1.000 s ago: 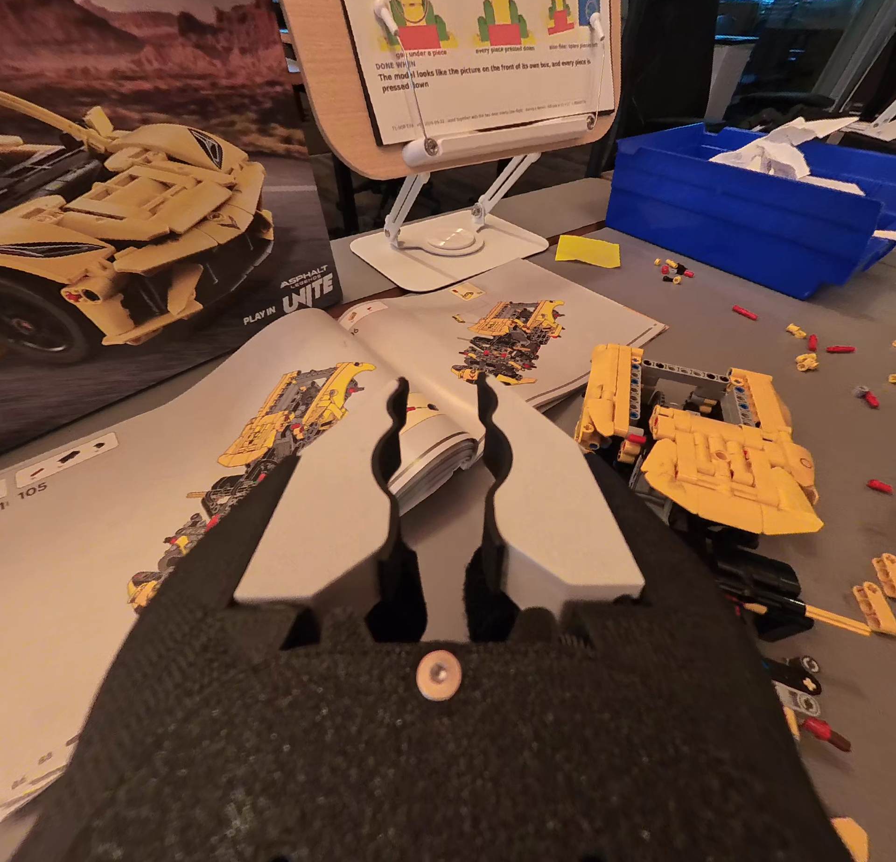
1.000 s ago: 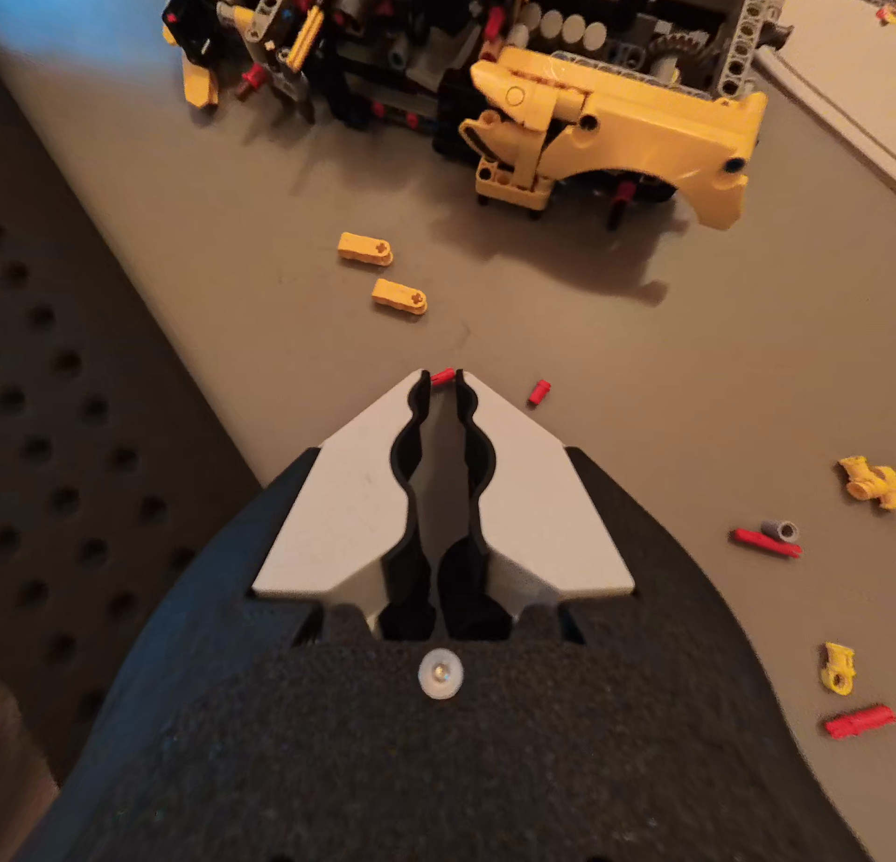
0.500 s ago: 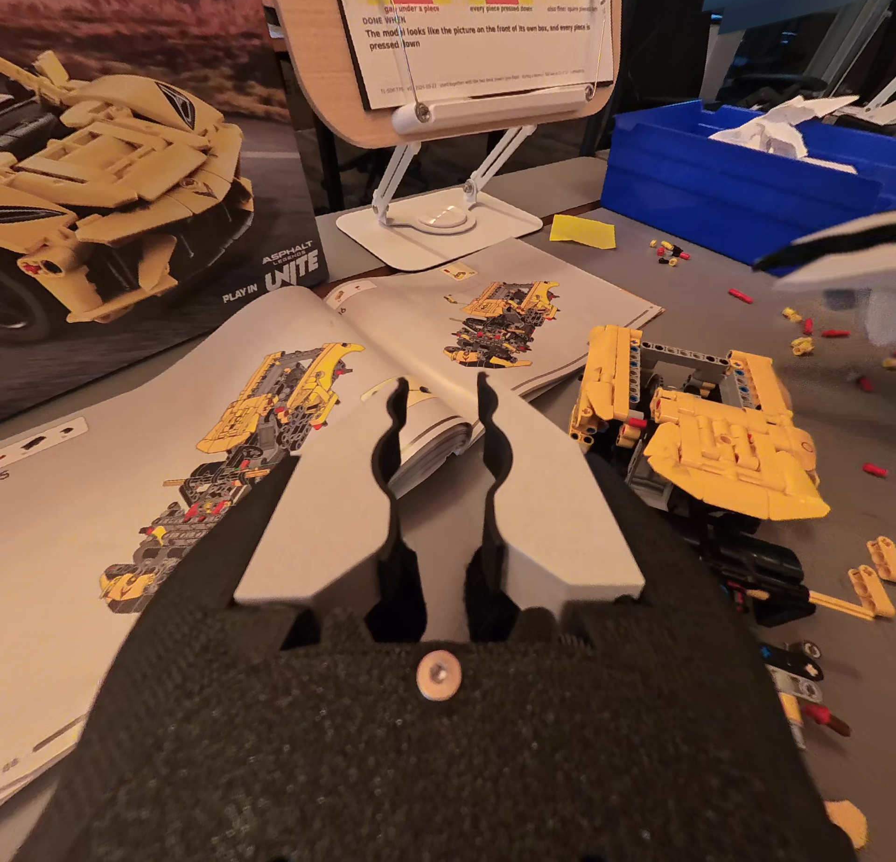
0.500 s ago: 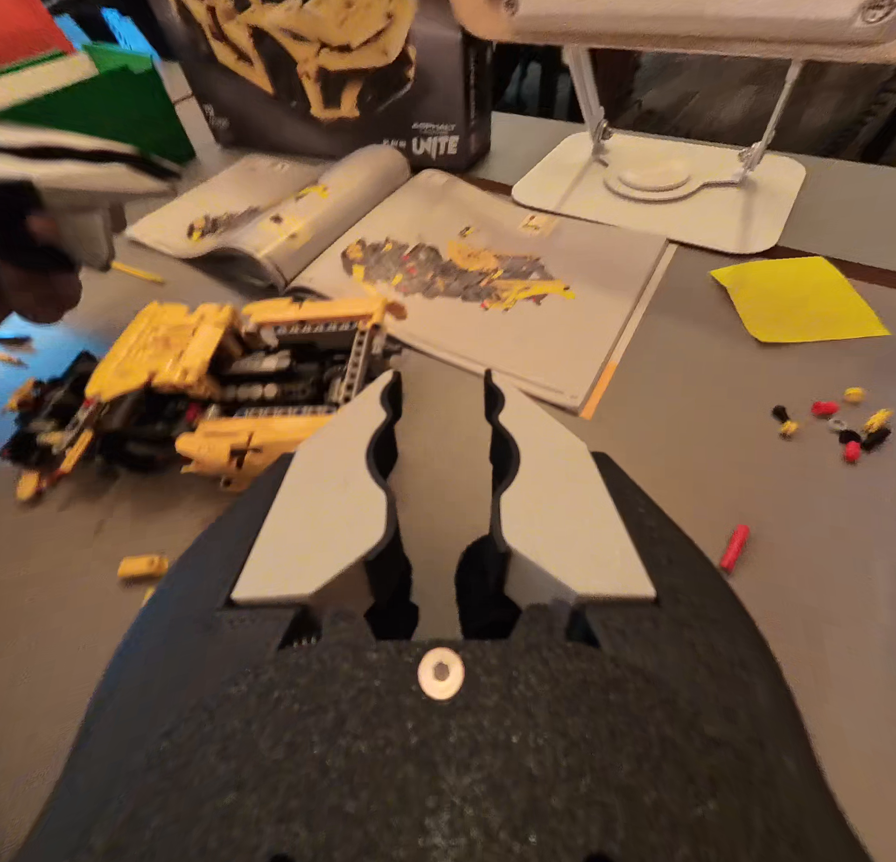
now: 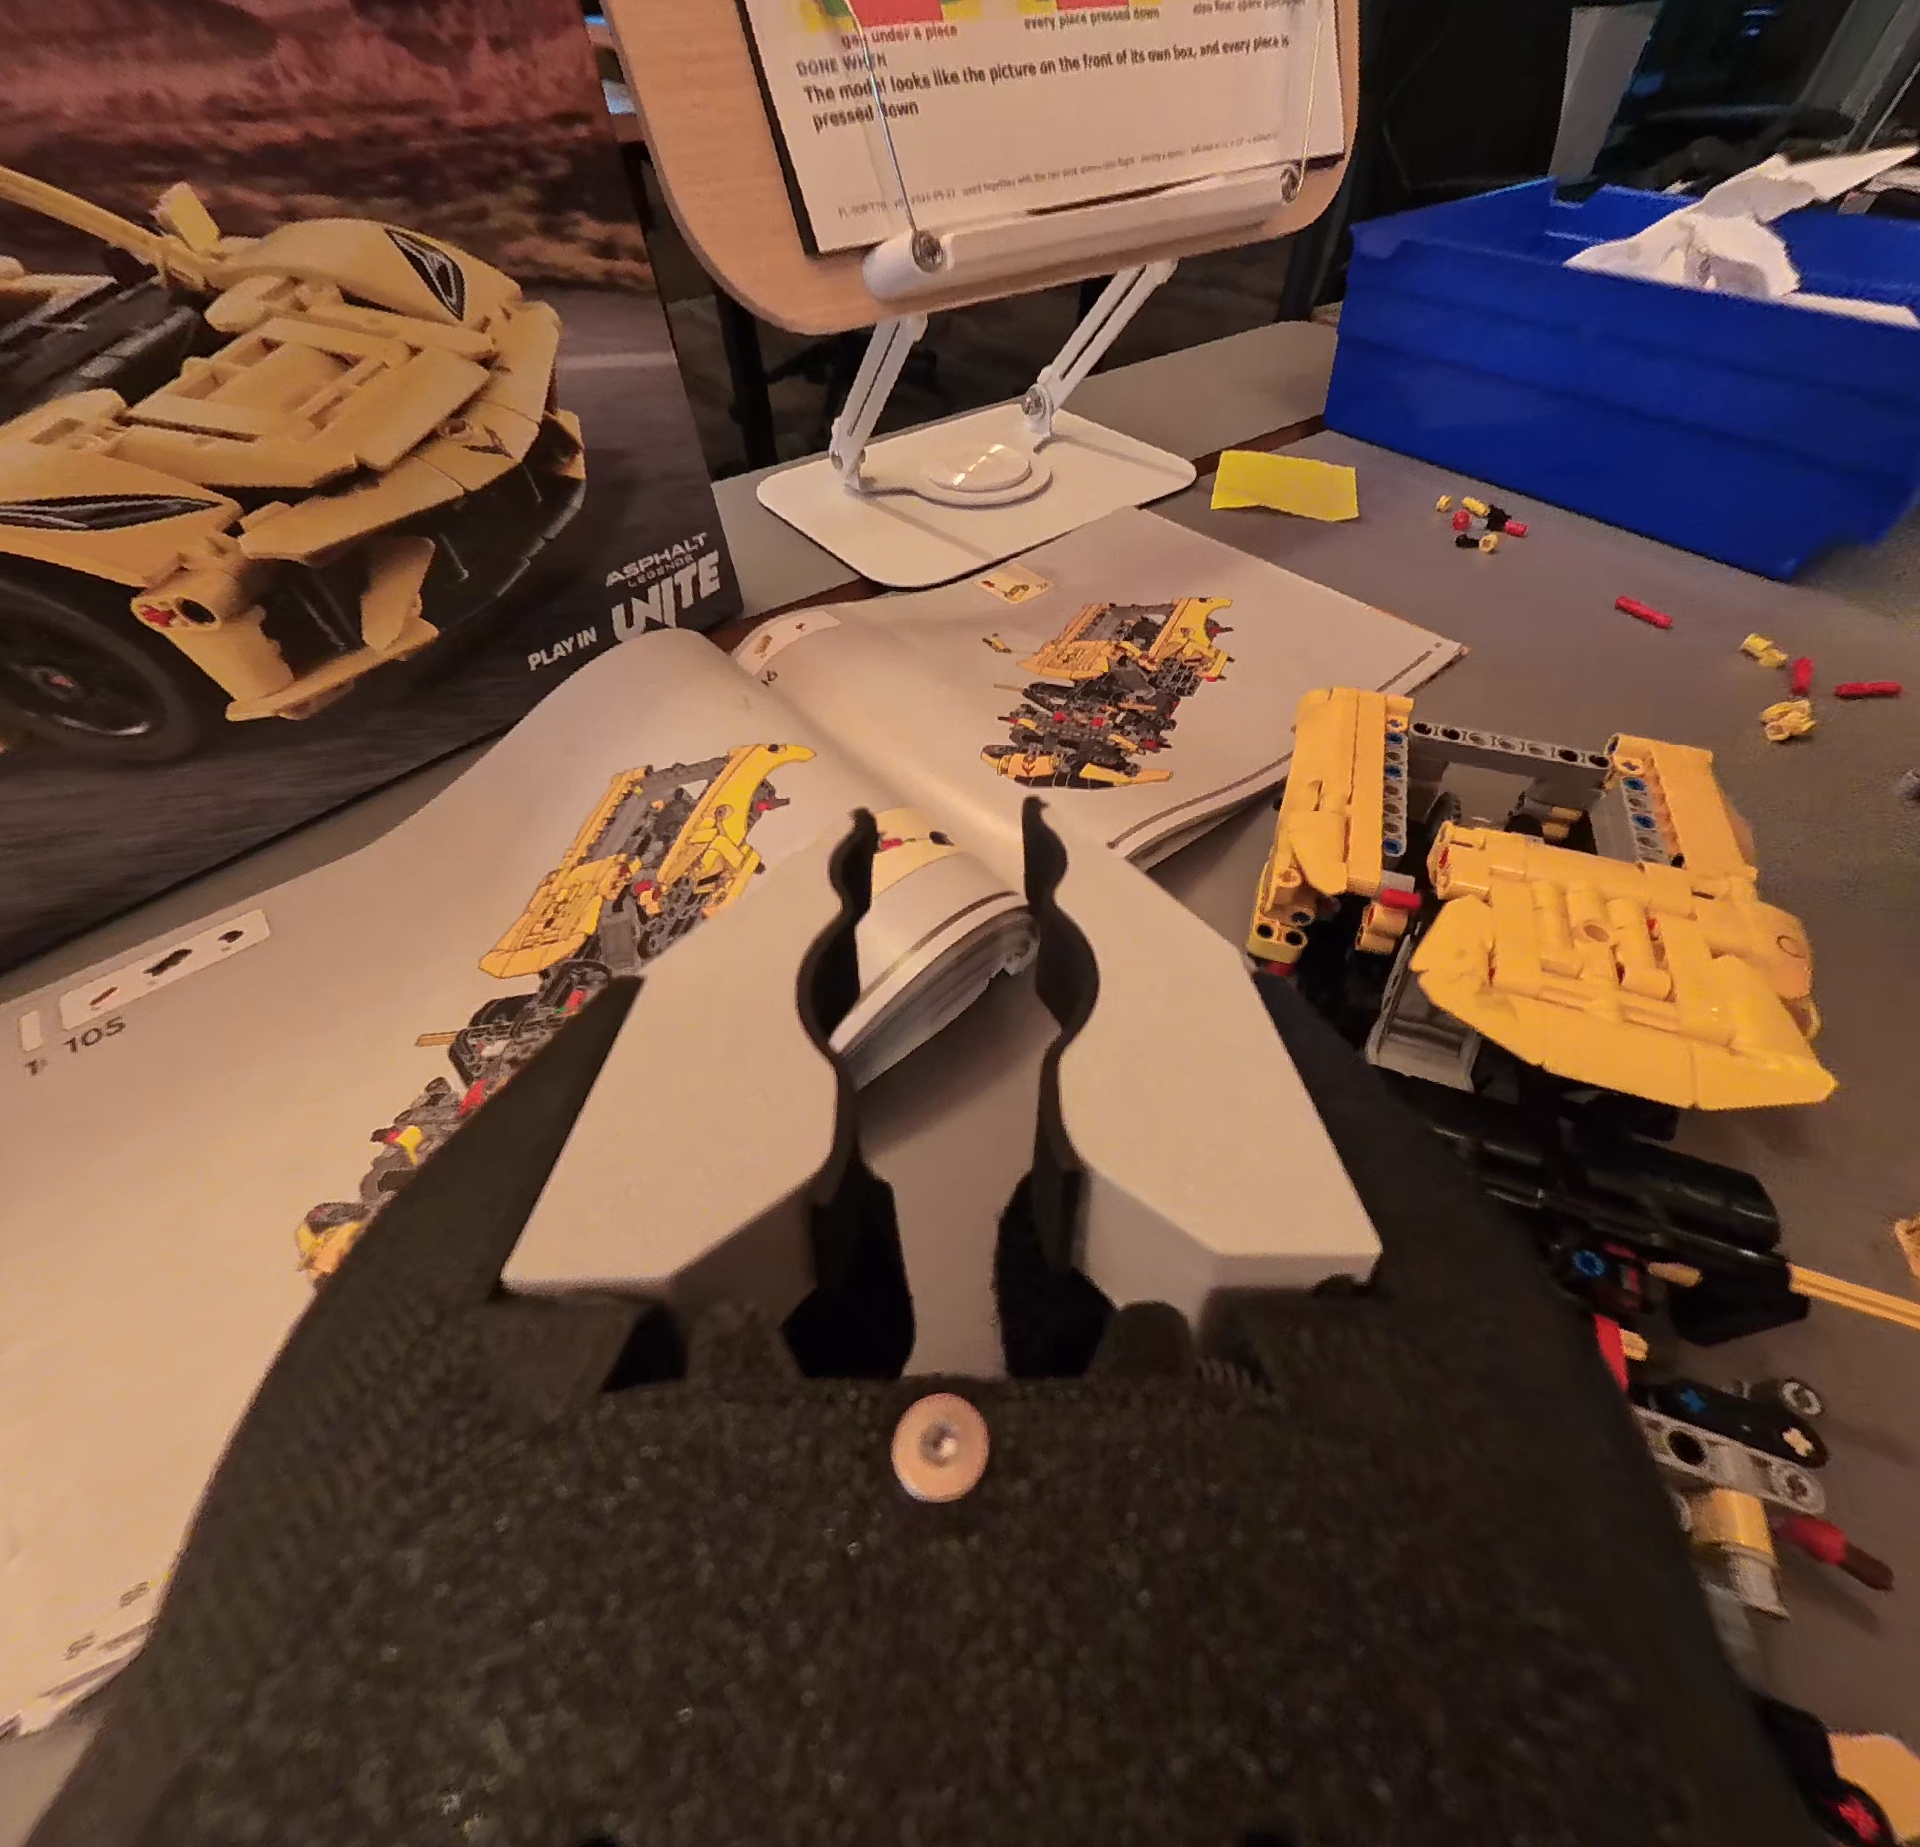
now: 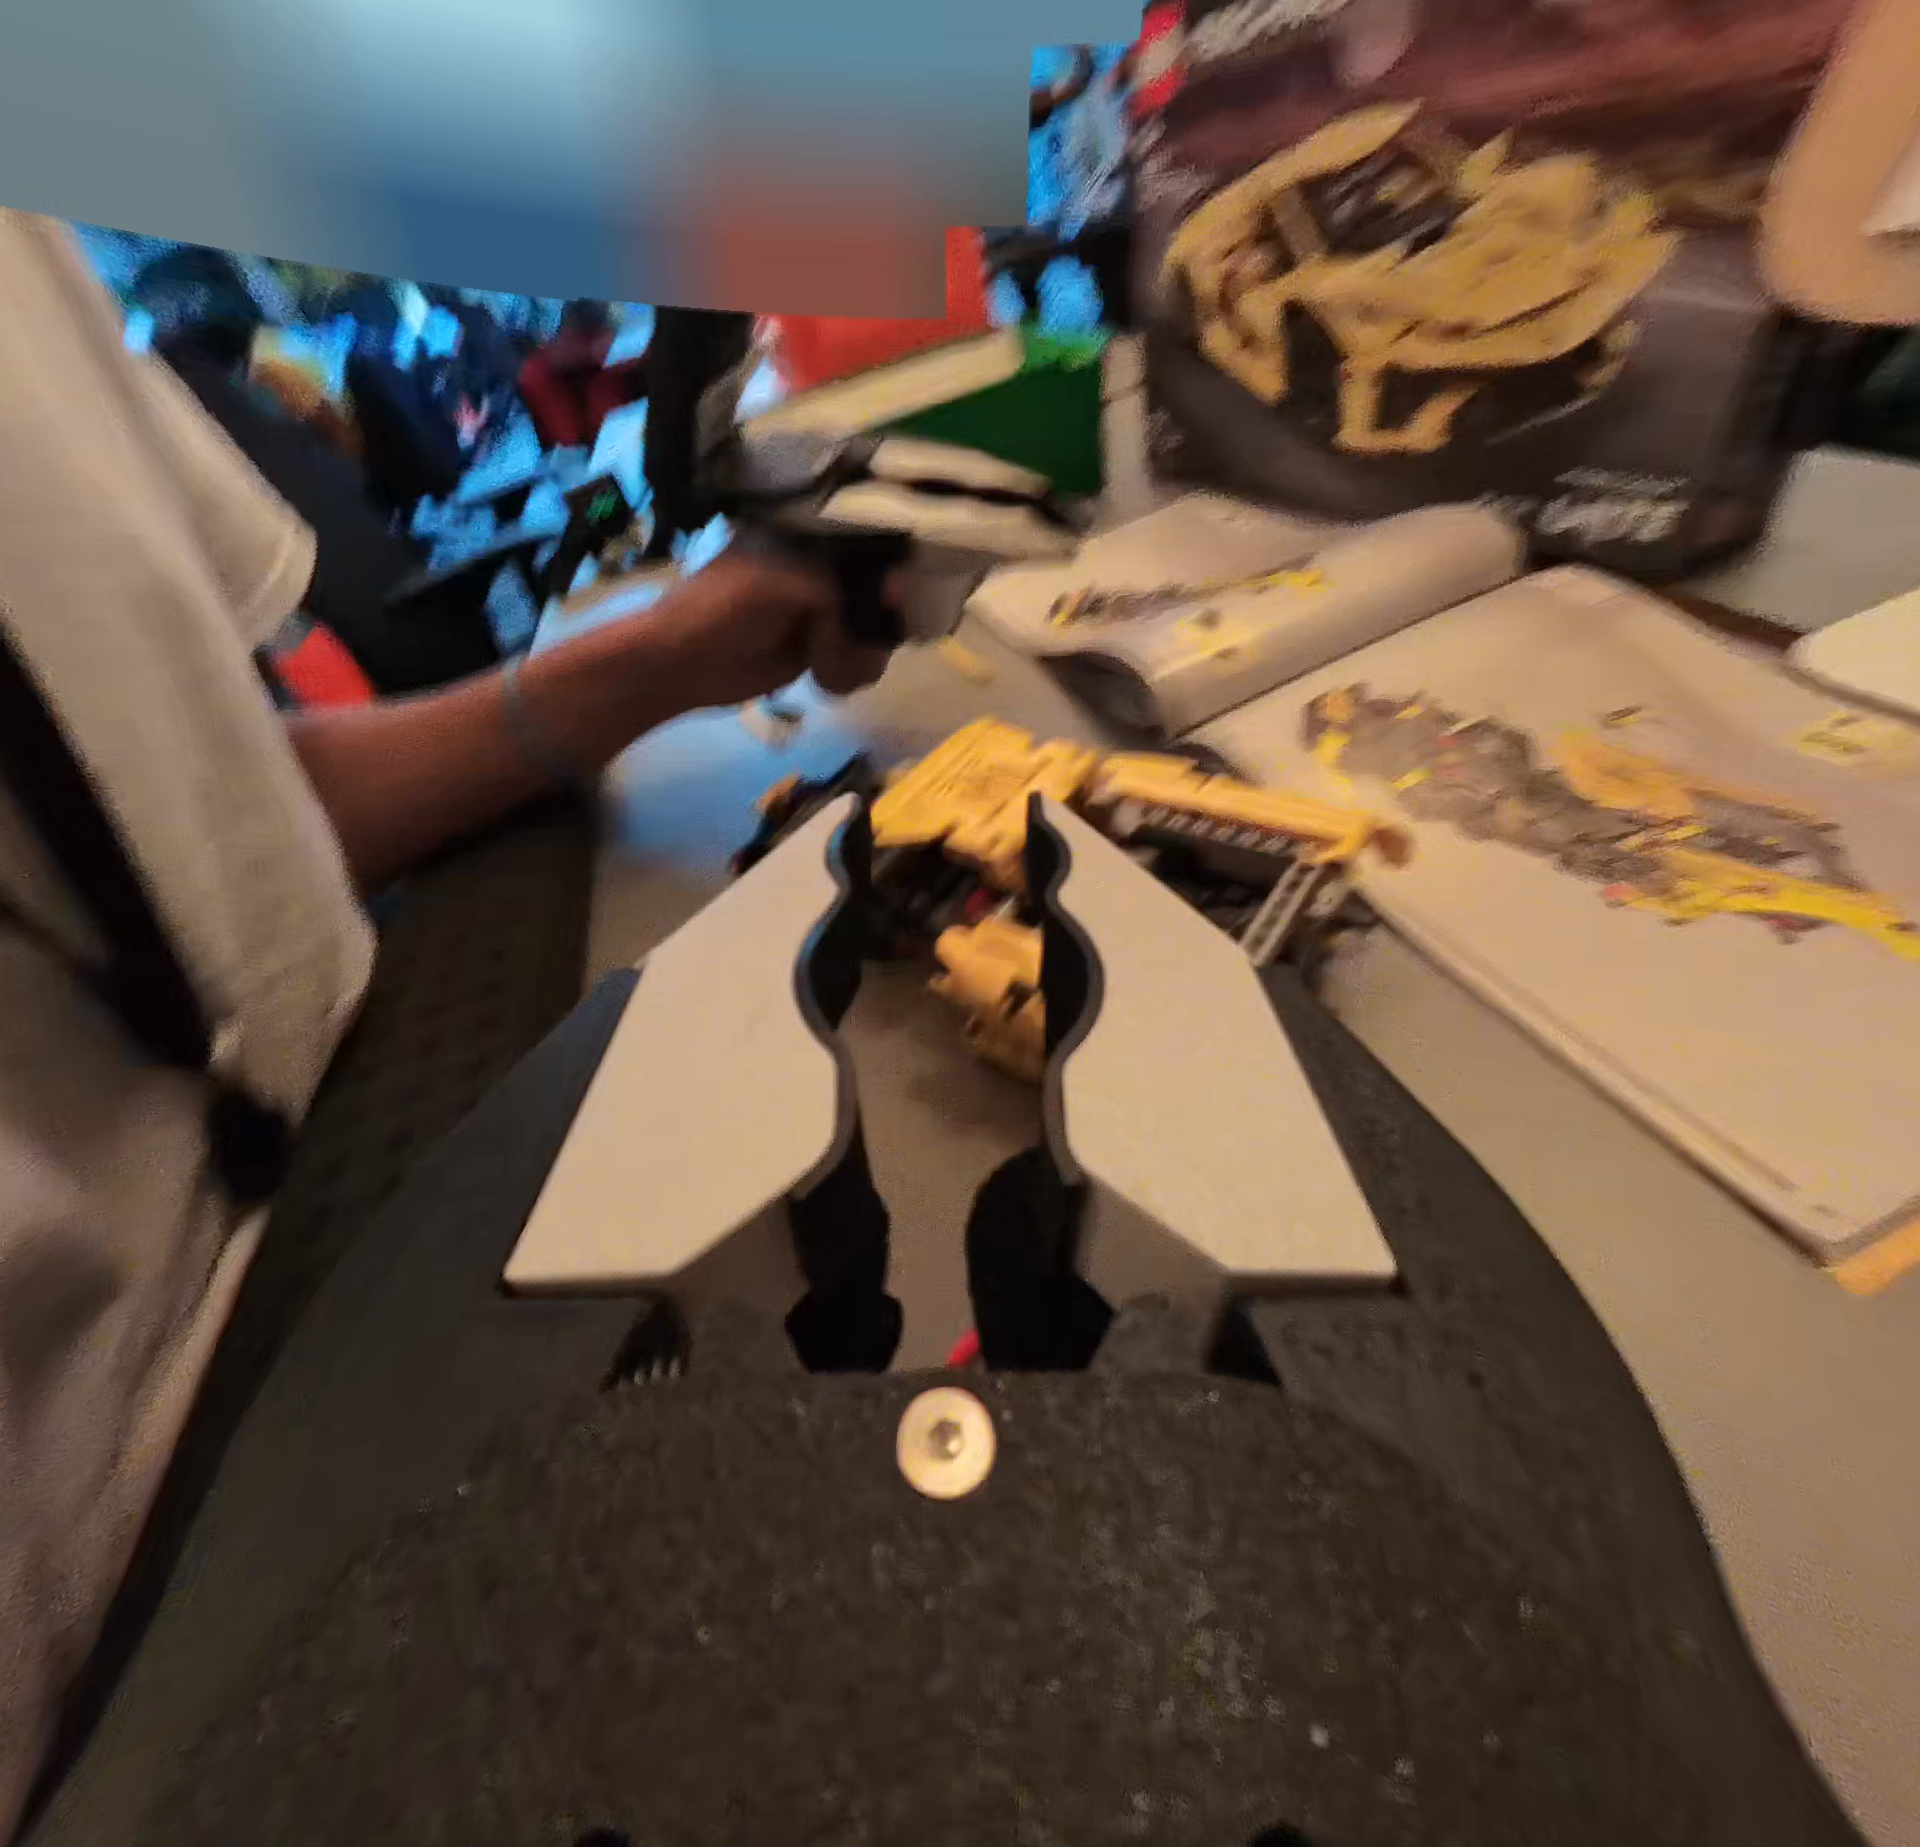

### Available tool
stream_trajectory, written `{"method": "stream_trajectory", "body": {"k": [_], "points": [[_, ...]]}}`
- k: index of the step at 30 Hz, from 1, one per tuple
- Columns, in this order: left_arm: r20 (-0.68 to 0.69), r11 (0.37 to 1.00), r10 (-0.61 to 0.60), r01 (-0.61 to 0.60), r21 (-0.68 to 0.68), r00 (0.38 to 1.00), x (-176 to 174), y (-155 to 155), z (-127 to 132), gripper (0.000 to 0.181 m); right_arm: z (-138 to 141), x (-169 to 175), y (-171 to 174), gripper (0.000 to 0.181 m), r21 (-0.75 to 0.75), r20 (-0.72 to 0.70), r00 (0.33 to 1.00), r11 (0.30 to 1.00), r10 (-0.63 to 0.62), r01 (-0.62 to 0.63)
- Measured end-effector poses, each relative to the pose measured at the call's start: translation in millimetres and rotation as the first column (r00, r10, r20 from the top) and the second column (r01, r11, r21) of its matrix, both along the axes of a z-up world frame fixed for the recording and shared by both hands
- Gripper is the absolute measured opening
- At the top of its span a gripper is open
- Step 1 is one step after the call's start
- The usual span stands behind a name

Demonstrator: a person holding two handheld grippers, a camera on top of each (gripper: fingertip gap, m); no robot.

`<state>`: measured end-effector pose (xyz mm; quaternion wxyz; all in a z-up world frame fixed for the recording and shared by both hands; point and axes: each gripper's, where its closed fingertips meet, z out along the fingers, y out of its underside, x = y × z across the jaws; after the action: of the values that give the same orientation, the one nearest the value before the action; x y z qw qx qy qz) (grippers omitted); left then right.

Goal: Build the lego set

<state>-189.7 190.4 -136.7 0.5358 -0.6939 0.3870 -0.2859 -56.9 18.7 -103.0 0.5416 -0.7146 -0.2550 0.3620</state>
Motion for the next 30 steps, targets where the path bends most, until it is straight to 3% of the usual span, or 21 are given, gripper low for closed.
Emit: {"method": "stream_trajectory", "body": {"k": [4, 7, 9, 16, 19, 21, 26, 28, 30], "points": [[0.009, 0.999, 0.004, -0.004, 0.036, 1.0, -0.3, -2.2, 7.6, 0.029, -61.9, -29.4, -42.3, 0.037, -0.206, 0.249, 0.944, 0.964, 0.216, -0.167], [0.01, 0.998, 0.011, -0.011, 0.055, 1.0, -0.4, -2.3, 10.8, 0.029, -95.7, -52.4, -60.4, 0.034, -0.23, 0.371, 0.877, 0.945, 0.306, -0.233], [0.021, 0.998, 0.01, -0.011, 0.059, 1.0, -0.5, -2.8, 13.5, 0.029, -111.0, -50.1, -56.8, 0.032, -0.21, 0.476, 0.836, 0.958, 0.274, -0.194], [0.1, 0.999, -0.008, 0.004, 0.034, 0.995, -0.3, -6.8, 25.5, 0.028, -129.0, -44.3, -53.2, 0.03, -0.209, 0.597, 0.761, 0.965, 0.256, -0.16], [0.114, 1.0, -0.017, 0.016, 0.011, 0.993, 1.0, -7.7, 24.7, 0.028, -129.3, -49.4, -54.6, 0.024, -0.17, 0.602, 0.761, 0.97, 0.24, -0.172], [0.125, 1.0, -0.028, 0.028, -0.001, 0.992, 2.9, -9.3, 25.1, 0.028, -129.6, -50.4, -56.9, 0.009, -0.156, 0.606, 0.759, 0.971, 0.239, -0.181], [0.159, 0.995, -0.087, 0.092, -0.029, 0.983, 11.0, -20.8, 29.0, 0.028, -121.8, -49.7, -58.3, 0.007, -0.091, 0.652, 0.737, 0.983, 0.18, -0.16], [0.219, 0.984, -0.163, 0.175, -0.036, 0.962, 18.4, -35.0, 38.0, 0.028, -91.4, -50.1, -46.5, 0.007, 0.066, 0.668, 0.742, 0.989, 0.054, -0.131], [0.292, 0.932, -0.321, 0.355, -0.073, 0.901, 30.8, -64.1, 44.9, 0.028, -44.7, -43.8, -23.0, 0.007, 0.331, 0.695, 0.696, 0.94, -0.181, -0.086]]}}
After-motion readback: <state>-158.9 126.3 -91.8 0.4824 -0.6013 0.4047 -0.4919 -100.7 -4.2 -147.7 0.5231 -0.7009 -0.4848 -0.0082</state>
